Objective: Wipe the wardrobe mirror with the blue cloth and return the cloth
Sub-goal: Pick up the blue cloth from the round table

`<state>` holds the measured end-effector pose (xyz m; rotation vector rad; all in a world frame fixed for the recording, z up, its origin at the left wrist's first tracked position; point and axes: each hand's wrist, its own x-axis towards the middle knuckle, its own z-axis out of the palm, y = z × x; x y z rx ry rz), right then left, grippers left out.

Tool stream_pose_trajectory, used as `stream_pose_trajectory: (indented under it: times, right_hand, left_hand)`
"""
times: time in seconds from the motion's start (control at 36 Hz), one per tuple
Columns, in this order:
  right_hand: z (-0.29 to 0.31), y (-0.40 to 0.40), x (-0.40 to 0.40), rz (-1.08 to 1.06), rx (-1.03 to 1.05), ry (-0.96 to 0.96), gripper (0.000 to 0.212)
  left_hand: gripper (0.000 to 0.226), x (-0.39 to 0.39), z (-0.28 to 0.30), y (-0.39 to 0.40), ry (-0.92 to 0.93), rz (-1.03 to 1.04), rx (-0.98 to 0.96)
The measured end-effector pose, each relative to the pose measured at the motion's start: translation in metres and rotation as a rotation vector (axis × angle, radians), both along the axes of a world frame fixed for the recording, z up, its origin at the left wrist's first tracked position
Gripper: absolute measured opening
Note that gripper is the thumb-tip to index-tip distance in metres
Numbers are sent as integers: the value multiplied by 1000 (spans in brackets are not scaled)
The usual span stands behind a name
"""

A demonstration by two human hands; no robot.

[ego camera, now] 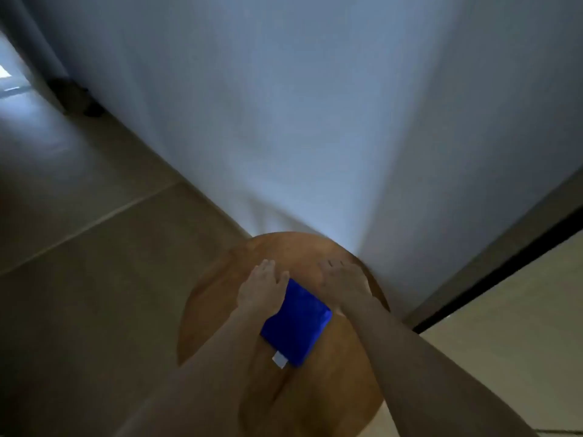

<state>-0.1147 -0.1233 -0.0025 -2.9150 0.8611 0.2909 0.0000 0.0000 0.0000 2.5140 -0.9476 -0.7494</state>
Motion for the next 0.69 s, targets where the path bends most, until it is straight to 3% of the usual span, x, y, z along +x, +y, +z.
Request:
stream_pose_trajectory:
  times: [0.31,0.56,0.69]
  right_hand:
    - [-92,3,44,-135,200,123,49]
    - [-166,-2,51,-119,245,356,86]
    - [-193,-4,51,-133,304,427,108]
  left_hand:
    - [60,32,-100,-18,61,-115,246]
    - [69,41,-169,-23,128,-120,336]
    - [85,44,-194,-25,104,-182,410]
